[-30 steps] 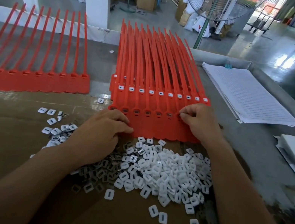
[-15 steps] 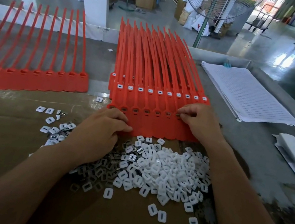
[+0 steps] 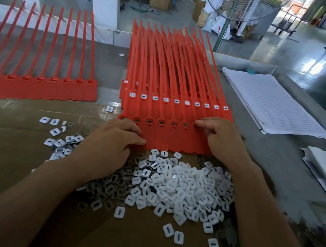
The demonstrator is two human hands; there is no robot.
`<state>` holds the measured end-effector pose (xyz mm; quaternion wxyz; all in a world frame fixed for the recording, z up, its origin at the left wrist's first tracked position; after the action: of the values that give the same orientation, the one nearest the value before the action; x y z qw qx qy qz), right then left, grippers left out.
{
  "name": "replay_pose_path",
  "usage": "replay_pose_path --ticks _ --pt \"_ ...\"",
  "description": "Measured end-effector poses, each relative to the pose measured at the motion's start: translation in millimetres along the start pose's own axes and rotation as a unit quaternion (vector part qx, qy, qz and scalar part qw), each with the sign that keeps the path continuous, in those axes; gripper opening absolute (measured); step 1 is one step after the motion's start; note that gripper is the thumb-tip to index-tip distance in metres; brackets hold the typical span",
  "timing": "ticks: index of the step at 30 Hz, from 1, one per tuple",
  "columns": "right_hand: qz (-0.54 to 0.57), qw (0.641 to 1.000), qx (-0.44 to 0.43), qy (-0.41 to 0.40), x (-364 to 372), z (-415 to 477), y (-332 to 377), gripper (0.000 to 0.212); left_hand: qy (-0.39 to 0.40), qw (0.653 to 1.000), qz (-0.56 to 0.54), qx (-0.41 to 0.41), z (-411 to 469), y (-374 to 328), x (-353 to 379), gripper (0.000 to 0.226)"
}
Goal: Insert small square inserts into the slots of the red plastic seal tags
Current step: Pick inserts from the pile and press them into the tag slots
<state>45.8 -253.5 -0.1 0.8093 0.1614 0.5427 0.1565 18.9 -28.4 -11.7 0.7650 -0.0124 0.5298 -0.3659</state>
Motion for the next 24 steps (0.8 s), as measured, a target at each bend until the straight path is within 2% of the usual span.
replay_pose_path --ticks 5,12,16,21,24 --pt "0.024 1.0 -0.007 -0.017 -2.0 -2.1 5.3 0.053 -0.002 1.0 0.001 -0.002 0.7 0.2 1.1 0.044" --pt "-0.055 0.997 -0.036 0.041 4.5 -4.3 9.7 0.058 -0.001 1.0 0.003 -0.002 0.4 0.1 1.1 0.044" --pt "-0.068 0.996 -0.039 0.035 5.4 -7.0 12.7 0.06 0.002 1.0 0.006 -0.002 1.5 0.1 1.3 0.043" --pt "-0.039 0.999 -0.027 0.017 1.8 -5.7 10.2 0.05 0.0 1.0 0.002 -0.004 0.9 -0.1 0.5 0.044" --pt "0.03 0.999 -0.024 -0.032 -12.7 -3.7 18.7 0.033 0.001 1.0 0.0 -0.007 2.1 0.9 0.9 0.045"
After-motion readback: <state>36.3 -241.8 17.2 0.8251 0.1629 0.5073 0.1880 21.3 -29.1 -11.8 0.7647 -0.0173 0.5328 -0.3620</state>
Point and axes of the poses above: each hand's wrist, its own z-axis towards the middle knuckle, its own x-axis out of the palm, y = z × x, the point moved 5 cm from there along z, towards the middle knuckle, and after that the axes turned 13 degrees about -y, right-handed, at the moved point
